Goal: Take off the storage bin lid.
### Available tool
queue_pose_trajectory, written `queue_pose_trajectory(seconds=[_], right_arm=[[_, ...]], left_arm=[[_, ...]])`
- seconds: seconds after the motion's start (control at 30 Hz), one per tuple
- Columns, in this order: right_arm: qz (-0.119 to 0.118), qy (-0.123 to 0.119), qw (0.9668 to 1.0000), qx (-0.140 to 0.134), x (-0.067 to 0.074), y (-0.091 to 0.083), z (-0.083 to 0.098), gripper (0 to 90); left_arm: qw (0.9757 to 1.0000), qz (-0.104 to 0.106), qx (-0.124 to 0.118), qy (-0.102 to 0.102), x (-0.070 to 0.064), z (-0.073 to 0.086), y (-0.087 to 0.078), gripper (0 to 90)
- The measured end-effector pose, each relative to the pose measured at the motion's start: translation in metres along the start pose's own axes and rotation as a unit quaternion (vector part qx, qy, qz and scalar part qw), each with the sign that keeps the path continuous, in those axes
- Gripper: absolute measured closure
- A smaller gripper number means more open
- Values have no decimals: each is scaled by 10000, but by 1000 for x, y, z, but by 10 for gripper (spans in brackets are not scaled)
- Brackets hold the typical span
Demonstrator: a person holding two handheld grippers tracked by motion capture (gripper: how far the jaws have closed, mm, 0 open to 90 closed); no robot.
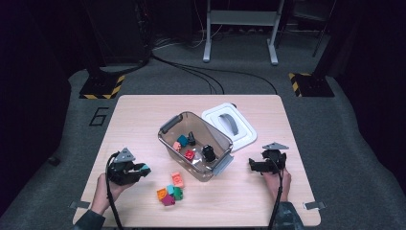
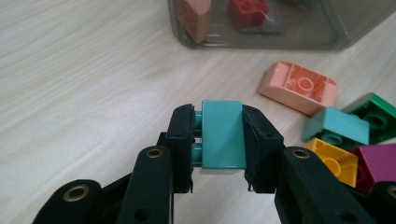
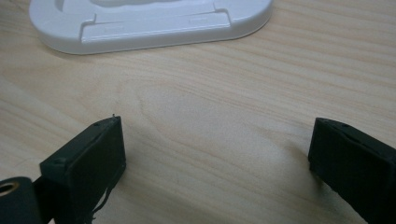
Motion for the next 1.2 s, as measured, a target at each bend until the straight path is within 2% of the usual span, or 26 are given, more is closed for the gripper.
queue_pose_trajectory(seconds=[0.53,0.6,0.87,1.2], right_arm=[[11,-3,10000,0,0,0,0,31],[10,-4,10000,1,0,0,0,31],[-2,1,10000,0,0,0,0,31],[9,-3,10000,1,0,0,0,31]], left_arm=[[9998,-135,-114,-90,20,-31,2,670],[9998,-169,-70,-80,24,-36,1,670],[9992,-322,-144,-175,39,-55,-5,670],[9981,-539,-230,-164,53,-84,-14,670]])
Point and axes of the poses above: each handheld gripper's, and its own axes: y roughly forward along the jaws, z roughly out of its underside, x roughly to its left, the point moved 3 cm from there along y, roughly forward along the jaws, and after that the axes turned 3 degrees about -z, right-handed, at the moved point
